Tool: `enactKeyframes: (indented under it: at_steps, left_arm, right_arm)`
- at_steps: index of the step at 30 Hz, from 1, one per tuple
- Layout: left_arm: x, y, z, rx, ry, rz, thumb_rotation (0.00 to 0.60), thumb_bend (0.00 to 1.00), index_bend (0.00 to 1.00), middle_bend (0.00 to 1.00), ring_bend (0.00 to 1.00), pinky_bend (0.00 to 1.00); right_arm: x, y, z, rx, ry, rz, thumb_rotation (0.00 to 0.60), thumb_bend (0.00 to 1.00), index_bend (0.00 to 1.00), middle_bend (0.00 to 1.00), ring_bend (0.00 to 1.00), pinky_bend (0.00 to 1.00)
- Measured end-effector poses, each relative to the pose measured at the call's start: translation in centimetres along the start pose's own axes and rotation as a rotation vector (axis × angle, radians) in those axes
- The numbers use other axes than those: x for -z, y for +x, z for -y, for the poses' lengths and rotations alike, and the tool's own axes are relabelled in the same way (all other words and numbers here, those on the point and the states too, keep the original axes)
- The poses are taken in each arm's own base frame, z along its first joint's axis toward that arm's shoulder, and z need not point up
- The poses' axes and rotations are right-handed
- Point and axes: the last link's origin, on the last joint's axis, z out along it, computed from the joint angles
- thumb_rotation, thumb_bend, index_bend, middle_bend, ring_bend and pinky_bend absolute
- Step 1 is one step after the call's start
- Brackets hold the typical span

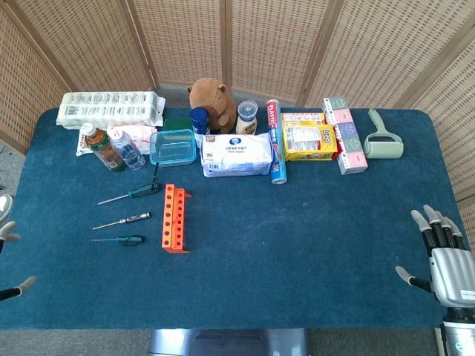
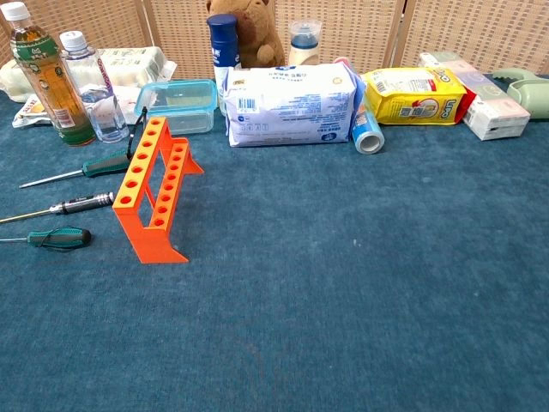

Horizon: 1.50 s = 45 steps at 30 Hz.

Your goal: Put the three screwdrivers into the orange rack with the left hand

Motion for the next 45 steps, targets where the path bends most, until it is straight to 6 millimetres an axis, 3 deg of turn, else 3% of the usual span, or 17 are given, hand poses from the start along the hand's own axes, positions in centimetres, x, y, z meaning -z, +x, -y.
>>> enactKeyframes:
  at_steps: [4, 16, 29, 45]
  left_arm:
    - [-0.7, -0.5, -0.2, -0.002, -0.006, -0.008, 0.6, 0.12, 0.07, 0.87, 0.78, 0.87]
    - [-4.7, -4.8, -3.5, 0.011, -0.071, 0.042, 0.6, 0.19, 0.36, 0.89, 0.79, 0.89]
    - [-7.7, -9.6, -8.4, -0.064, -0.129, 0.149, 0.6, 0.27, 0.37, 0.89, 0.79, 0.89]
    - [-9.8, -14.4, -12.1, -0.151, -0.196, 0.227, 0.6, 0.31, 0.37, 0.89, 0.79, 0.89]
  right_arm:
    - [0.1, 0.0, 0.0, -0.006, -0.001, 0.009, 0.6, 0.0, 0.0, 0.0, 0.0, 0.0]
    - [0.2, 0.6, -0.3, -0.054, 0.001, 0.014, 0.6, 0.0, 0.0, 0.0, 0.0, 0.0]
    - [-0.1, 1.5, -1.4, -0.107, -0.03, 0.019, 0.6, 0.0, 0.0, 0.0, 0.0, 0.0]
    - [-0.1, 2.2, -2.0, -0.154, -0.033, 0.031, 0.6, 0.0, 0.0, 0.0, 0.0, 0.0]
